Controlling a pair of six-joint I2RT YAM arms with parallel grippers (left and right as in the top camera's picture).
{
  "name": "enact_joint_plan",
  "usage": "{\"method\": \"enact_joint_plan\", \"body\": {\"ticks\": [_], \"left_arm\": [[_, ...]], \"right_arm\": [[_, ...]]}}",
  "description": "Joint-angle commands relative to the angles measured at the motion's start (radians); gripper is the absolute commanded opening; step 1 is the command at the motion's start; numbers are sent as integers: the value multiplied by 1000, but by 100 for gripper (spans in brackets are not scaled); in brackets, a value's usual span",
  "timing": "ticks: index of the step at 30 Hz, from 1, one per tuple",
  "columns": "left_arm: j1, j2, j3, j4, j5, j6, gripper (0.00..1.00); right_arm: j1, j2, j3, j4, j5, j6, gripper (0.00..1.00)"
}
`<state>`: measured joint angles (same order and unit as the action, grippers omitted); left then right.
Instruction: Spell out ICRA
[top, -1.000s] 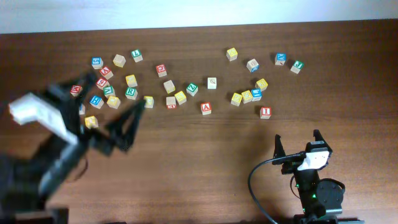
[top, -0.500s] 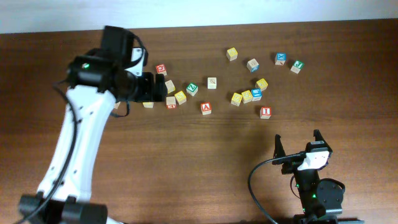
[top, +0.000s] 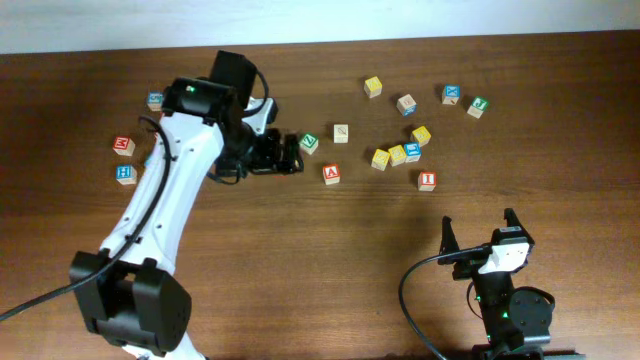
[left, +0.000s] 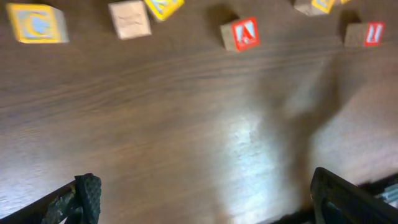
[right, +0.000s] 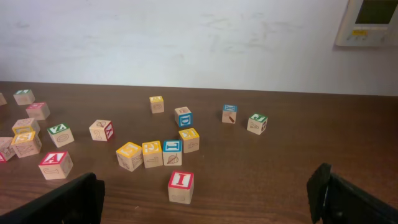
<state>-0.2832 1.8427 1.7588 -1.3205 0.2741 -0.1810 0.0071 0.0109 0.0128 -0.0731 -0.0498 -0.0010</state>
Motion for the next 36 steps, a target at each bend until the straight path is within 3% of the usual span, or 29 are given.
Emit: {"method": "enact_joint_plan", "body": {"ticks": [1, 2, 5, 16, 18, 20, 22, 25, 27, 29, 31, 33, 35, 36], "left_arm": [[-45, 23, -27, -2, -5, -13, 99], [-50, 24, -27, -2, -35, -14, 99], [29, 21, -26, -3, -251, -209, 99], [404, 22, -27, -59, -282, -215, 99], [429, 22, -27, -45, -283, -215, 99], [433, 22, -27, -19, -282, -215, 99], [433, 22, -27, -20, -282, -215, 99], [433, 22, -27, -20, -282, -215, 99], [433, 22, -27, -20, -282, -215, 99], [433, 22, -27, -20, -282, -215, 99], [433, 22, -27, -20, -282, -215, 99], [433, 22, -27, -20, -282, -215, 99], [433, 22, -27, -20, -282, -215, 99], [433, 22, -27, -20, -282, -215, 99]], "right_arm": [[0, -7, -7, -2, 2, -3, 98], [0, -7, -7, -2, 2, -3, 98], [0, -7, -7, -2, 2, -3, 98], [0, -7, -7, 3, -13, 8, 98], [0, -7, -7, 34, -256, 187, 98], [0, -7, -7, 52, -639, 443, 98], [0, -7, -7, 121, -673, 578, 98], [0, -7, -7, 425, -671, 691, 98], [0, -7, 41, 559, -587, 690, 98], [-1, 8, 109, 556, -508, 681, 99], [-1, 74, 241, 539, -496, 583, 99], [-1, 162, 400, 390, -499, 461, 98], [-1, 323, 660, 11, -468, 172, 98], [-1, 382, 740, -97, -445, 118, 98]]}}
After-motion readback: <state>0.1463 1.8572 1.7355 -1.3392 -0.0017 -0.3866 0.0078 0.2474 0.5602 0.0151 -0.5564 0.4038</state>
